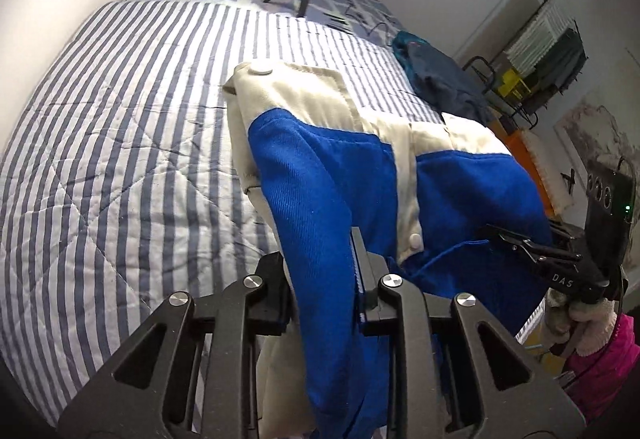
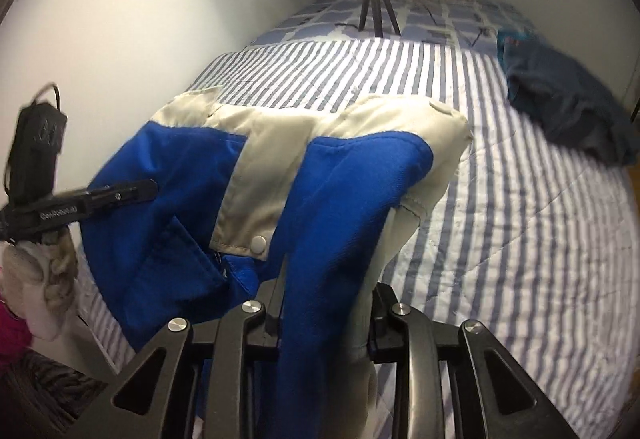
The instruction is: Fold large clothes
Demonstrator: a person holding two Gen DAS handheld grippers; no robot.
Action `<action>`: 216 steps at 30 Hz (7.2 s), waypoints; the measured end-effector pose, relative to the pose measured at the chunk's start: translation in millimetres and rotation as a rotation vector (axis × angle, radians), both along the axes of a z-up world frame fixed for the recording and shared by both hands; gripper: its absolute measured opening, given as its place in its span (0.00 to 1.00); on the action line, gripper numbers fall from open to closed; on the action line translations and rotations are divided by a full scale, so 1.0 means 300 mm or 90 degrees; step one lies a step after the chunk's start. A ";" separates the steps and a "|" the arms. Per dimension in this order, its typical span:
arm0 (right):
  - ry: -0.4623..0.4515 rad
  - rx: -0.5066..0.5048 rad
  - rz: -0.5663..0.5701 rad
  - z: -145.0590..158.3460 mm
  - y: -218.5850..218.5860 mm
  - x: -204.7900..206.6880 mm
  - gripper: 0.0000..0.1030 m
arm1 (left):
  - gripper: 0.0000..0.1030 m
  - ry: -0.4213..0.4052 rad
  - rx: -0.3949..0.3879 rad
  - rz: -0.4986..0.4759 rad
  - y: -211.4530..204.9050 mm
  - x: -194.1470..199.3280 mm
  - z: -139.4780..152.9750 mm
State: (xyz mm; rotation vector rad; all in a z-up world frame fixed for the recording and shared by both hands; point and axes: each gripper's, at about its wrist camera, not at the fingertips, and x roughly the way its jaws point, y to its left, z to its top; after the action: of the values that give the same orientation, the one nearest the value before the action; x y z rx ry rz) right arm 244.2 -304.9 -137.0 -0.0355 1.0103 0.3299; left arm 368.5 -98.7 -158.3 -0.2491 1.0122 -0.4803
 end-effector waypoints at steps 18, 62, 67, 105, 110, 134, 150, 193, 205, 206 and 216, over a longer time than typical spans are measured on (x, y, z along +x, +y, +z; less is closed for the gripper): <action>-0.114 -0.056 -0.024 0.237 -0.109 -0.225 0.25 | 0.20 -0.116 0.045 -0.053 -0.203 -0.225 0.236; -0.207 -0.148 -0.161 0.420 -0.980 0.677 0.24 | 0.19 -0.207 -0.039 -0.169 -1.217 0.826 0.279; -0.211 -0.146 -0.151 0.394 -1.049 0.899 0.24 | 0.19 -0.203 -0.044 -0.141 -1.284 1.007 0.248; -0.158 -0.098 -0.333 0.246 -1.367 0.979 0.60 | 0.54 -0.194 0.054 -0.024 -1.183 1.036 0.110; -0.193 -0.126 -0.318 0.339 -1.247 0.849 0.60 | 0.54 -0.244 0.056 -0.034 -1.114 0.860 0.212; -0.359 -0.087 -0.229 0.945 -0.582 -0.105 0.60 | 0.54 -0.445 0.049 -0.020 -0.481 -0.269 0.870; -0.471 -0.095 -0.157 1.244 -0.239 -0.627 0.60 | 0.54 -0.551 0.038 -0.024 -0.262 -0.831 1.138; -0.461 -0.113 -0.312 0.862 -0.278 -0.648 1.00 | 0.95 -0.490 0.045 0.007 -0.302 -0.791 0.796; -0.418 -0.121 -0.332 0.683 -0.308 -0.530 1.00 | 1.00 -0.437 0.122 0.033 -0.348 -0.696 0.661; -0.419 -0.128 -0.333 0.673 -0.308 -0.524 1.00 | 1.00 -0.435 0.126 0.036 -0.349 -0.693 0.646; -0.392 -0.136 -0.345 0.587 -0.336 -0.486 1.00 | 1.00 -0.393 0.149 0.042 -0.384 -0.672 0.578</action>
State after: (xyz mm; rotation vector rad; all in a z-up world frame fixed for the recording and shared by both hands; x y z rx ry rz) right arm 98.3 -405.9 39.1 -0.0510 0.4095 -0.2789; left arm 166.8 -213.9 15.1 0.0782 0.4465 -0.3418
